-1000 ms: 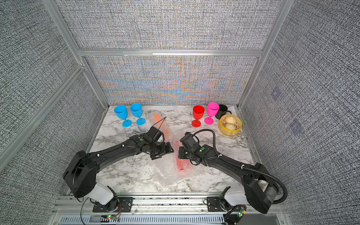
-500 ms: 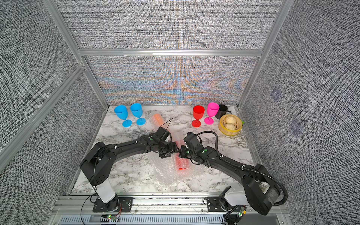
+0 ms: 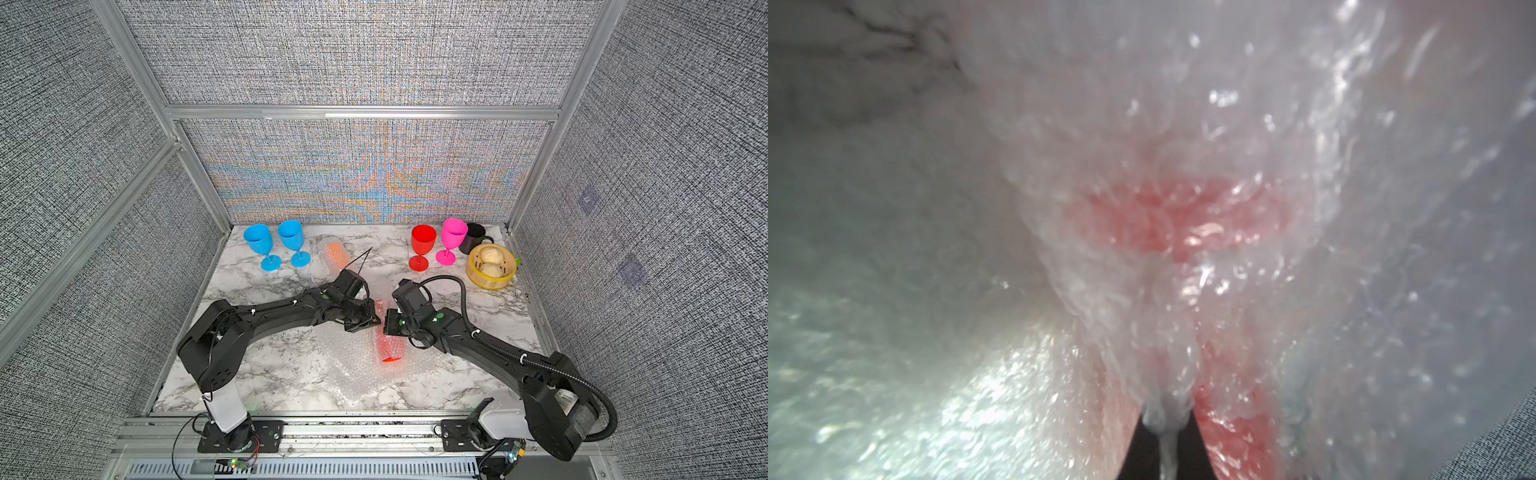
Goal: Unpack wine glasses from bubble wrap
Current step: Unwrap the bubble wrap.
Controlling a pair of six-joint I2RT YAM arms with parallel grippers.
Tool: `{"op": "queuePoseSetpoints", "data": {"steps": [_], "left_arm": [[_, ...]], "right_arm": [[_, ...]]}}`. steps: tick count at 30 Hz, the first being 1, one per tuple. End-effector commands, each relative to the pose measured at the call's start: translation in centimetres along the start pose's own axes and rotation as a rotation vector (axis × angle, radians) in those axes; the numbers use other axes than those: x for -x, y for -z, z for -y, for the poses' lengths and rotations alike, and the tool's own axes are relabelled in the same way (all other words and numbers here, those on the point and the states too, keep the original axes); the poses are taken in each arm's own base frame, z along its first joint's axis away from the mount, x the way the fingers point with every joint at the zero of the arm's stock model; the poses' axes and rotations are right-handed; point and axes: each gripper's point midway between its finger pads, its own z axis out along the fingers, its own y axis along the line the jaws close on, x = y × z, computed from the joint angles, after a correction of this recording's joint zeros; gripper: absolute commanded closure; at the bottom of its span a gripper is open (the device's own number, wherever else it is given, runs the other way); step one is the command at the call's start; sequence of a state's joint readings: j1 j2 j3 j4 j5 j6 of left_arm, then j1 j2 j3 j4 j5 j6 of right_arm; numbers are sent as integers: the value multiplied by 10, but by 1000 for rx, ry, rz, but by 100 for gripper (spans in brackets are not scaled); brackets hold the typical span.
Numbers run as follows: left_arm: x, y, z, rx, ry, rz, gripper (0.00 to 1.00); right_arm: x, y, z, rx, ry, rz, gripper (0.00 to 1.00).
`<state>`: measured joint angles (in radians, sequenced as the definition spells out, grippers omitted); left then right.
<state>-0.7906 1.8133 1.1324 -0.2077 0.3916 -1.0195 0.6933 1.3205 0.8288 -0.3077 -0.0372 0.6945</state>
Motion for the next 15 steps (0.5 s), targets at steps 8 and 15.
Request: {"op": "queuePoseSetpoints", "data": {"steps": [8,15], "left_arm": [[-1,9,-22,52,-18,17,100],[-3,15,-29,65,-32,16,100]], "right_arm": [[1,12,46,-159,36,-14,100],[6,22,62,-196,40,-14,100]]}}
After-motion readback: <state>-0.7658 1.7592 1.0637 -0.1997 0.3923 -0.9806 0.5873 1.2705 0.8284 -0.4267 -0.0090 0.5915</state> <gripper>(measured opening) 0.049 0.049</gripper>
